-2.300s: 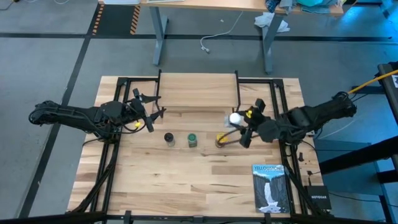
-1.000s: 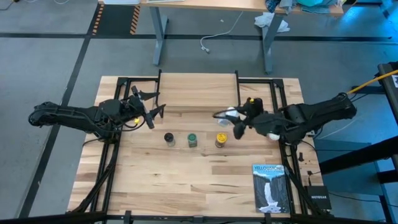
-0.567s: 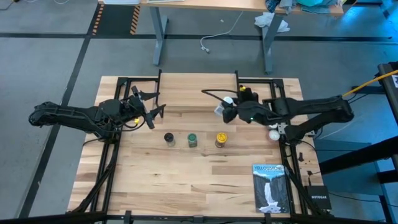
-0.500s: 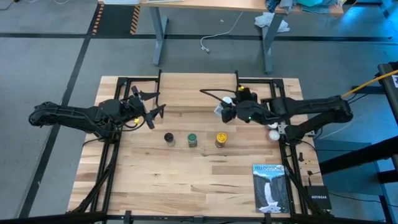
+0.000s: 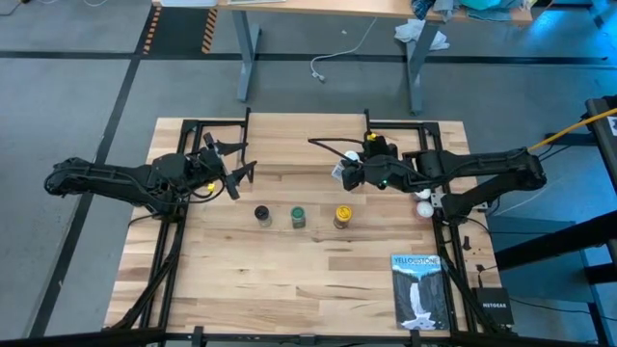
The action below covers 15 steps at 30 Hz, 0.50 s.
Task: Shelf spices
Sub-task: Remove the white seasoning bottle from the shelf
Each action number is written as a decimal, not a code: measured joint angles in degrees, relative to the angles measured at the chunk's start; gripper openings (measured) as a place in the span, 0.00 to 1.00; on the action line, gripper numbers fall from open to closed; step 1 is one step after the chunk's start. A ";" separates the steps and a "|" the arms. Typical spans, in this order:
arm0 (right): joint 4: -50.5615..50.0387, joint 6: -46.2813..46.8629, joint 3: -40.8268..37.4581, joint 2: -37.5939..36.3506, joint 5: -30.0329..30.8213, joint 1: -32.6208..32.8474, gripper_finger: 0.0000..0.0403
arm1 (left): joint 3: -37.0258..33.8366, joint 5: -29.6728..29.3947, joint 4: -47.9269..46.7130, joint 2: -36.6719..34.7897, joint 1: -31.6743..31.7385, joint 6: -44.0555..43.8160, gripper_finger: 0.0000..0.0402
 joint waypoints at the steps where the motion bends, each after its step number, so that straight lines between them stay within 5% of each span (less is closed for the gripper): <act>1: 0.00 0.00 0.00 0.00 0.00 0.00 0.53 | 0.00 0.00 0.00 0.00 0.00 0.00 0.64; 8: -0.09 -2.37 0.00 -0.04 -1.80 0.02 0.53 | 0.00 0.00 -0.02 0.00 0.00 0.00 0.64; 15: -5.26 -12.12 0.00 -1.03 -16.59 0.10 0.53 | 0.00 -0.01 -0.18 0.00 0.00 0.00 0.64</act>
